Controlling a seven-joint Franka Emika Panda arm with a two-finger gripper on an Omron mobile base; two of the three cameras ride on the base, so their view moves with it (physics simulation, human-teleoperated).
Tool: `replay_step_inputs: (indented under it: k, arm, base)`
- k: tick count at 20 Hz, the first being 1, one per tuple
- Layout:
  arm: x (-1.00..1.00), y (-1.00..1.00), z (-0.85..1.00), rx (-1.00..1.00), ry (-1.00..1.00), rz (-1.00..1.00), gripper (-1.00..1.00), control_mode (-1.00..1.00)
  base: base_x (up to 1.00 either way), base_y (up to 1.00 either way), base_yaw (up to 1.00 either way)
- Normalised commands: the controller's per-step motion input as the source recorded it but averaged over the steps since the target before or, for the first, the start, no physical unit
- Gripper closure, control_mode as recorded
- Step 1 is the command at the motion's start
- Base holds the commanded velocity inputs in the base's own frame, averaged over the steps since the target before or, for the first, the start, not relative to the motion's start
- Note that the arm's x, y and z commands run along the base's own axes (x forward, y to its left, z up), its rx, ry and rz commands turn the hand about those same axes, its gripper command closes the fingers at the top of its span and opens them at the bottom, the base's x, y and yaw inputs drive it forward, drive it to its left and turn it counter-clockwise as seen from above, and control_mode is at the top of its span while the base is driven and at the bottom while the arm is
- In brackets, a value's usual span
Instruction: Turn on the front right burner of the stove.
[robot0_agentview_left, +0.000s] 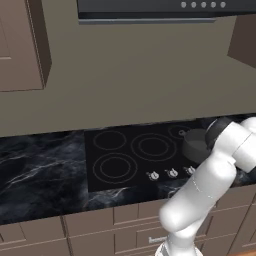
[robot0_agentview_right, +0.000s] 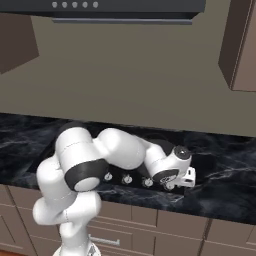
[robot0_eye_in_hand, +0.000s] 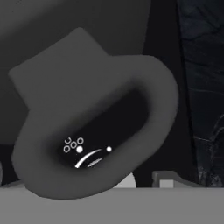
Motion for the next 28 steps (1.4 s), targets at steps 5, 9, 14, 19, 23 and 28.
replay_step_inputs:
  k: [5,9,14,19,23,28]
  arm:
    - [0.0,-0.03,-0.18,0.0,0.0,0.0,1.0,-1.0]
    - [0.01,-0.01,-0.17,0.0,0.0,0.0,1.0,-1.0]
    - [0.0,0.0,-0.09,0.0,-0.05,0.0,1.0,-1.0]
    - [-0.01,0.06,-0.02,0.0,-0.02,0.09,1.0,-1.0]
    - [0.0,0.18,-0.05,0.0,0.0,0.21,1.0,-1.0]
    - [0.0,0.16,-0.12,0.0,0.01,0.32,1.0,-1.0]
  base:
    - [0.0,0.0,0.0]
    - [0.0,0.0,0.0]
    - [0.0,0.0,0.0]
    - [0.0,0.0,0.0]
    - [0.0,0.0,0.0]
    - [0.0,0.0,0.0]
